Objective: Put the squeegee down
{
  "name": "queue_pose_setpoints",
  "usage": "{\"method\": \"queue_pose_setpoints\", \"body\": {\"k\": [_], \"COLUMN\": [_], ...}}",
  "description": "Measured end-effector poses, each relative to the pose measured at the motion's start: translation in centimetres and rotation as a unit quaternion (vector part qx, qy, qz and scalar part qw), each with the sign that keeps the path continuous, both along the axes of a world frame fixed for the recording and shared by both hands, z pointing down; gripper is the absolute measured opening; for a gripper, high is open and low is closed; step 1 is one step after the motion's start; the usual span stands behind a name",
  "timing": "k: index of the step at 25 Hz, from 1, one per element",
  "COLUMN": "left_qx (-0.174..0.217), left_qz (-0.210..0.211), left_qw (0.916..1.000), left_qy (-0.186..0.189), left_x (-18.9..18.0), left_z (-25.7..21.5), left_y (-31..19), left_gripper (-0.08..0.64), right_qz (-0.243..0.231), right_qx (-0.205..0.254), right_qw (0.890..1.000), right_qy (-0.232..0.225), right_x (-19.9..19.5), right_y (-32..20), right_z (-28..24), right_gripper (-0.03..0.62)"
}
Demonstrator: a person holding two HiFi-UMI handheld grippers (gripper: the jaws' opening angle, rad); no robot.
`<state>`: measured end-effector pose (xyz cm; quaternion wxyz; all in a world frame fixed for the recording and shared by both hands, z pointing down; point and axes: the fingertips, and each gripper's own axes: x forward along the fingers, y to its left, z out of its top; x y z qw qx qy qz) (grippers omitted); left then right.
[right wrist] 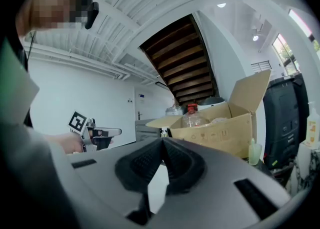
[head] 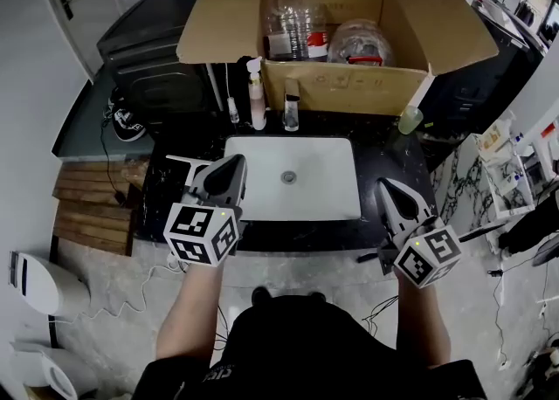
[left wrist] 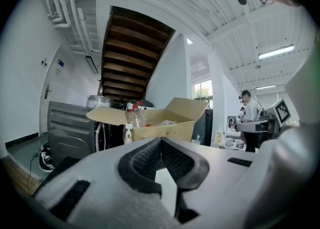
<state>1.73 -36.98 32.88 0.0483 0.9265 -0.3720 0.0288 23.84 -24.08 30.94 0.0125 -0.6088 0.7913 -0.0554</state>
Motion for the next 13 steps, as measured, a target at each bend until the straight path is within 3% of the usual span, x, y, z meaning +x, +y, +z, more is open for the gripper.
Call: {"method": "queue_pose_setpoints", "body": {"k": [13], "left_qx": [0.014], "left_qz": [0.016], "left_qw": [0.9996], "left_qy": [-0.020], "left_x": [1.9], "left_z": [0.3], "left_y": [-1.2], "left_gripper": [0.010], "right_qz": [-0.010], "right_qx": [0.012], "right_qw": [0.999], "right_qy": [0.034], "right_x": [-0.1], "right_y": [-2.2], "right_z": [-1.4], "right_gripper": [0.002]}}
